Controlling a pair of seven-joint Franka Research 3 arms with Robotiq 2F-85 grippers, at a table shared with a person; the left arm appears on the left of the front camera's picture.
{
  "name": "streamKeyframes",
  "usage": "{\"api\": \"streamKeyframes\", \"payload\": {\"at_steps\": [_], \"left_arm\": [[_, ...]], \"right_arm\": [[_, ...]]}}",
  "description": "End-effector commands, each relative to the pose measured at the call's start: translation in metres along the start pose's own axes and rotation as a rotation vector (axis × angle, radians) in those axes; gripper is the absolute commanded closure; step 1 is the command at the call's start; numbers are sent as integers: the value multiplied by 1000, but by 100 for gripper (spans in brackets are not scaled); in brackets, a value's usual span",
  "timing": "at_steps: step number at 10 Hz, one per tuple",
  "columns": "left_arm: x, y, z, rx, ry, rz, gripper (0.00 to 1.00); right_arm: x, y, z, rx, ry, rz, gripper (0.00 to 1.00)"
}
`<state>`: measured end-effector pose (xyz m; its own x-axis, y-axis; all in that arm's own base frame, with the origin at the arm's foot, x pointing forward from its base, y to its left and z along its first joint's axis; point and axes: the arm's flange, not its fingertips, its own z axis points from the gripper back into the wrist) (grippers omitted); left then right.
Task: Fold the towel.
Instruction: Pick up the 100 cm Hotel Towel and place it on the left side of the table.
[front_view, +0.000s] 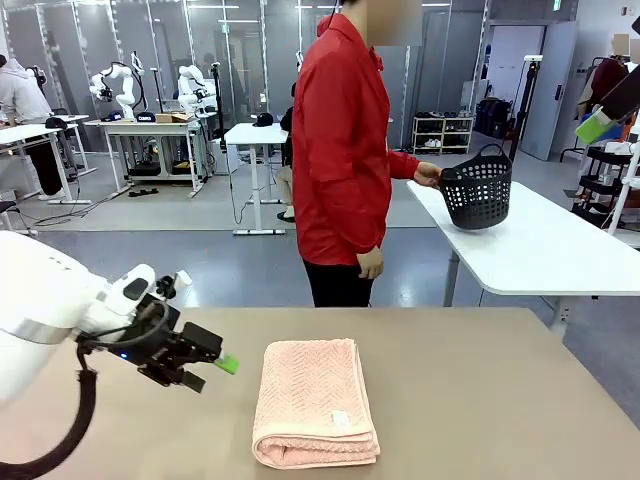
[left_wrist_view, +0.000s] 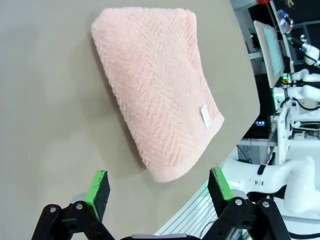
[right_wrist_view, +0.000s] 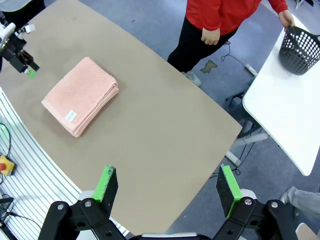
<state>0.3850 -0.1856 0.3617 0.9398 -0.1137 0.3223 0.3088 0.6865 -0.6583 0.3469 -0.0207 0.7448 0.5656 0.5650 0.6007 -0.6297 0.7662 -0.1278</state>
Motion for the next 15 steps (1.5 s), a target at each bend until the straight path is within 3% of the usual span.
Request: {"api": "streamKeyframes", "payload": {"at_steps": [1, 6, 9, 13, 14, 15], "left_arm": [[13, 9, -28, -51, -51, -18, 0], [23, 28, -89, -150, -62, 49, 0], [24, 37, -113, -137, -61, 77, 0], [25, 49, -132, -252, -33, 165, 0], [26, 47, -135, -263, -30, 162, 34], [26, 46, -138, -257, -15, 153, 56]], "right_arm": [[-1, -1, 1, 2, 3, 6, 0], [-1, -1, 1, 2, 3, 6, 0], [-1, -1, 1, 2, 3, 6, 0], [-1, -1, 1, 2, 3, 6, 0], [-1, -1, 1, 2, 3, 6, 0], [-1, -1, 1, 2, 3, 6, 0]]}}
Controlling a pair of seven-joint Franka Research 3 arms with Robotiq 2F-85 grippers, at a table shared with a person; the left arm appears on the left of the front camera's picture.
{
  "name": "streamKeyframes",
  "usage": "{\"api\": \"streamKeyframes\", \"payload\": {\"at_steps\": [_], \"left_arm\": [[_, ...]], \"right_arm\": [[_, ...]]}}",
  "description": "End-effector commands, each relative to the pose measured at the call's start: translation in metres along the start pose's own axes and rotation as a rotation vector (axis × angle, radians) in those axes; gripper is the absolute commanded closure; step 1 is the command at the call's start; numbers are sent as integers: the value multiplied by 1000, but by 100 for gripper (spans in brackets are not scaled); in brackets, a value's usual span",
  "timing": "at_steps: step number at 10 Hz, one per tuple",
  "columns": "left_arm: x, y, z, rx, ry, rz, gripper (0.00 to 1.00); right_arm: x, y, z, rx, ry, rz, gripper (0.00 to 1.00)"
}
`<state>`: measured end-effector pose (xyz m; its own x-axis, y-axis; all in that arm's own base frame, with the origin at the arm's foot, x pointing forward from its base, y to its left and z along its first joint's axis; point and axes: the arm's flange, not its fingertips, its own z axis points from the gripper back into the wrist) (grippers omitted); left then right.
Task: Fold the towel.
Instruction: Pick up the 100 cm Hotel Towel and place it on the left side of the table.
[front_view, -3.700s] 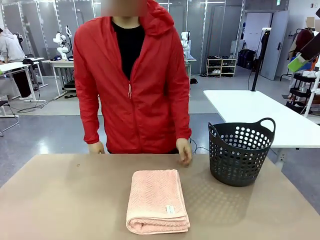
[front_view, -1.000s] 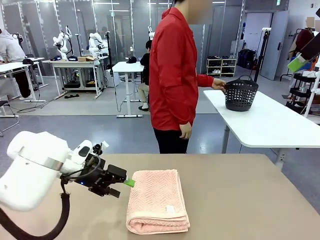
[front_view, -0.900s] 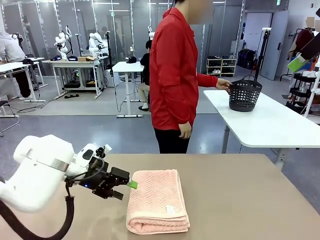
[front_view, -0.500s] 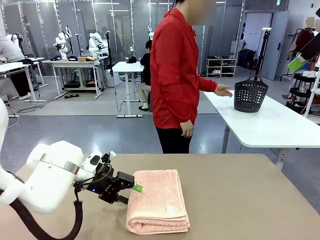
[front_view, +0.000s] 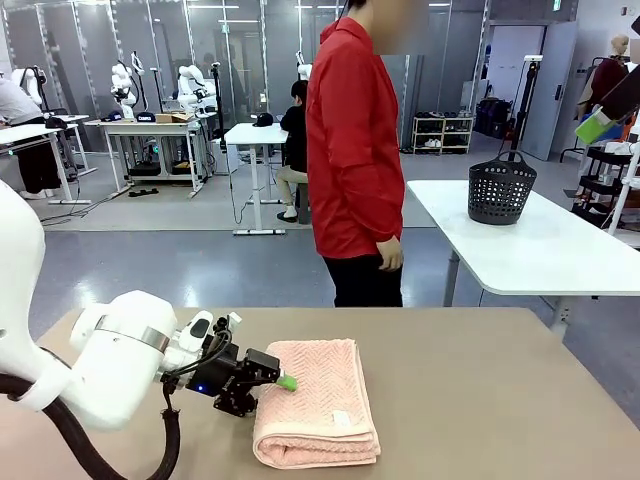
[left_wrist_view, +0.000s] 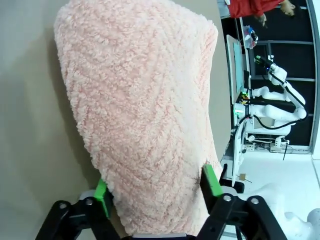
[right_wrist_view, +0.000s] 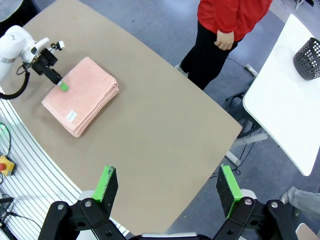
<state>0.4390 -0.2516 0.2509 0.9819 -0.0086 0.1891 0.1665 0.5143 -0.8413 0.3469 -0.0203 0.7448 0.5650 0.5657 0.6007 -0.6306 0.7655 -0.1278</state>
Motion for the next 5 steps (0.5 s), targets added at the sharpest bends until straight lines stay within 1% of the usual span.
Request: {"api": "streamKeyframes", "payload": {"at_steps": [1, 2, 4, 5], "left_arm": [[4, 3, -7, -26, -9, -32, 94], [3, 3, -5, -31, -20, -36, 100], [3, 5, -3, -30, -21, -36, 100], [3, 5, -1, -28, -24, -36, 96]], "right_arm": [[-1, -1, 1, 1, 3, 5, 0], [-1, -1, 1, 1, 3, 5, 0], [-1, -1, 1, 1, 3, 5, 0], [-1, -1, 1, 1, 3, 5, 0]]}}
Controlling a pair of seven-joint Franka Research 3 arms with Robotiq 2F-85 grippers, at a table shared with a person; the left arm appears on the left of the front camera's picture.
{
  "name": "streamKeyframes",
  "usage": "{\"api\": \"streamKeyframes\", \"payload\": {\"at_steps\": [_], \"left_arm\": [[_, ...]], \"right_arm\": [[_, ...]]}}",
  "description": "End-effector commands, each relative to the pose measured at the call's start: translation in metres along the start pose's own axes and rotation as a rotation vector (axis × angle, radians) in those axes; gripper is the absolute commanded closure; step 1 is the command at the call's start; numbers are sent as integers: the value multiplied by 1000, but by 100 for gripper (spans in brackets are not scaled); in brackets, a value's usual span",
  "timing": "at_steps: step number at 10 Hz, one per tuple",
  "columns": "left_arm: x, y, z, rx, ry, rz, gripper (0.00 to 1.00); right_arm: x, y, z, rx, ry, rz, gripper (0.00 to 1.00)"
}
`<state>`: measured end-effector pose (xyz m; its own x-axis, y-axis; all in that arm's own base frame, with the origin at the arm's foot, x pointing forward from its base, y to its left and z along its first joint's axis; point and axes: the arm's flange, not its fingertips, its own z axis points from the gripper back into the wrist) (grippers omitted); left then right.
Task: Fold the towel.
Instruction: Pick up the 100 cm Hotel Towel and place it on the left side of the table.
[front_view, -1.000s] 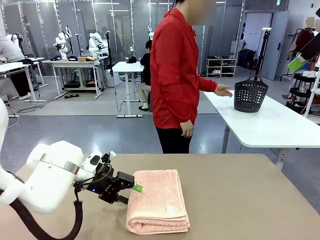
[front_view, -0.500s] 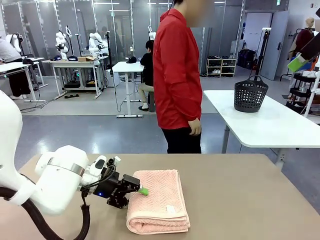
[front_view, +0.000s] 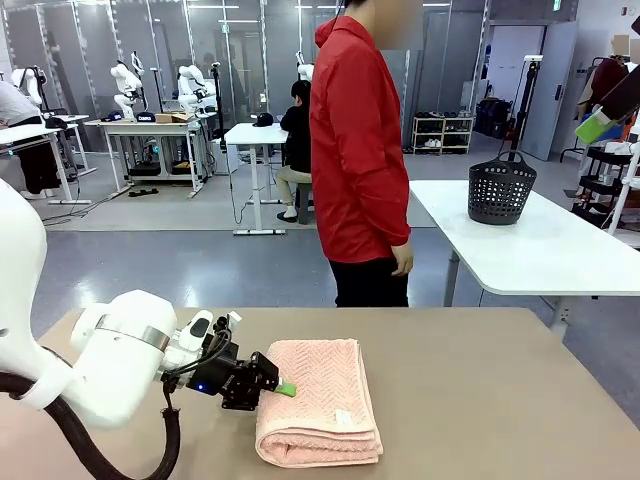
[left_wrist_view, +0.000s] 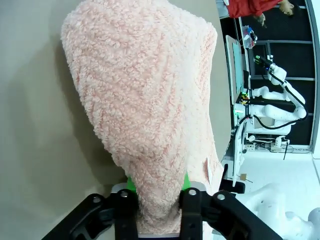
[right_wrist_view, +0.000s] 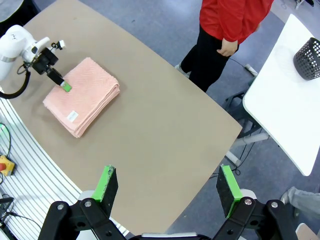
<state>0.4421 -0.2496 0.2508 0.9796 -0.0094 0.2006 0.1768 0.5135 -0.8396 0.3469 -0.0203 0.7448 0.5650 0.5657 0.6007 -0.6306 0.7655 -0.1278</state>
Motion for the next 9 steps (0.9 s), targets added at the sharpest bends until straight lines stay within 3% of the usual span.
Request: {"api": "streamKeyframes", "payload": {"at_steps": [1, 4, 6, 7, 9], "left_arm": [[-1, 4, 1, -24, -22, -26, 100], [-5, 10, 35, -15, -47, -31, 100], [-7, 16, 66, -32, -8, -22, 100], [-9, 22, 94, 4, -31, -14, 100], [-11, 37, 147, 2, 12, -34, 100]], "right_arm": [[-1, -1, 1, 1, 3, 5, 0], [-1, -1, 1, 1, 3, 5, 0], [-1, -1, 1, 1, 3, 5, 0], [-1, -1, 1, 1, 3, 5, 0], [-1, -1, 1, 1, 3, 5, 0]]}}
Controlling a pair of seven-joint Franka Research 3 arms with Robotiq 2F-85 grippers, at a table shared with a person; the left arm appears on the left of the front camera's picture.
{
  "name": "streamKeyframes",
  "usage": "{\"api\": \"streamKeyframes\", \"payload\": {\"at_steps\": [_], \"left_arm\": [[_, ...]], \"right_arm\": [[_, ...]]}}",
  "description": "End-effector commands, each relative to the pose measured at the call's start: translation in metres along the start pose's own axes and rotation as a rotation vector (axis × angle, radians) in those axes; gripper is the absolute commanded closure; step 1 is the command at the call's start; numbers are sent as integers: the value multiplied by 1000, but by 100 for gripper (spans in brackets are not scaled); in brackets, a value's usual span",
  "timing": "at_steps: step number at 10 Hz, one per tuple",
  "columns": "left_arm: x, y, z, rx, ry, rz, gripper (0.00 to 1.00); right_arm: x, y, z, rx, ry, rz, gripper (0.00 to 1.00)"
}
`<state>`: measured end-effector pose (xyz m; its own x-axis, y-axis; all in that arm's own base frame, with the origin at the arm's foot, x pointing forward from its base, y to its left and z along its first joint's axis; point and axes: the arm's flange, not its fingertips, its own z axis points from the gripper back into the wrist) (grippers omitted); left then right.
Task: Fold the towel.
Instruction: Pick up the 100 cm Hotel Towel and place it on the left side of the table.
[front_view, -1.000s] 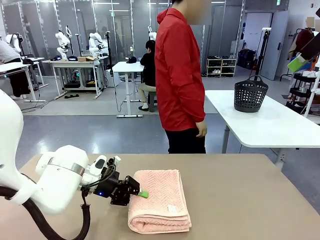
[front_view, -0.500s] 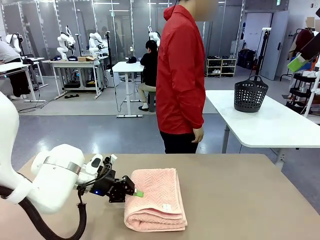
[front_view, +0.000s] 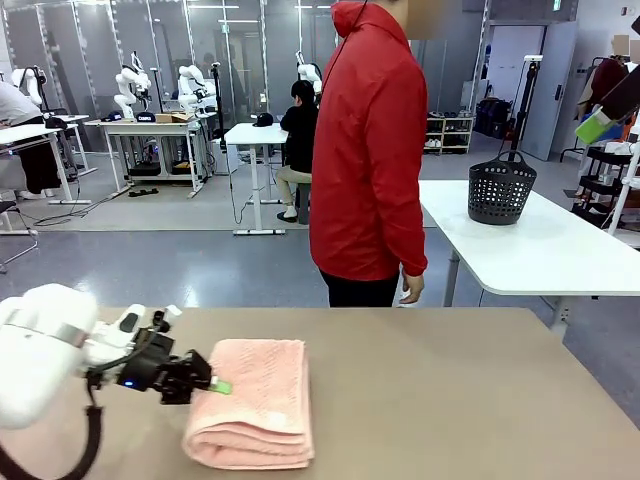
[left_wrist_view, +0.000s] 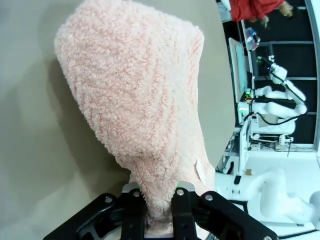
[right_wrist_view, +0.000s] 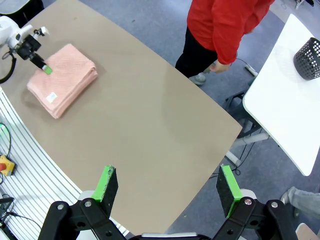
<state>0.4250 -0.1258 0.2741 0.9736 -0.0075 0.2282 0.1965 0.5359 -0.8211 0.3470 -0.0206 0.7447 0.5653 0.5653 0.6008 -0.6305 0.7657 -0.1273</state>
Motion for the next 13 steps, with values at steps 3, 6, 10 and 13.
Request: {"api": "streamKeyframes", "payload": {"at_steps": [3, 6, 10, 13], "left_arm": [[15, 30, 108, -1, 53, -31, 100], [24, 69, 188, 50, 40, -10, 100], [34, 104, 256, 83, 29, -18, 100], [36, 114, 276, 129, 57, -28, 42]], "right_arm": [[-1, -1, 1, 1, 3, 6, 0], [-1, -1, 1, 1, 3, 6, 0], [-1, -1, 1, 1, 3, 6, 0], [-1, -1, 1, 1, 3, 6, 0]]}}
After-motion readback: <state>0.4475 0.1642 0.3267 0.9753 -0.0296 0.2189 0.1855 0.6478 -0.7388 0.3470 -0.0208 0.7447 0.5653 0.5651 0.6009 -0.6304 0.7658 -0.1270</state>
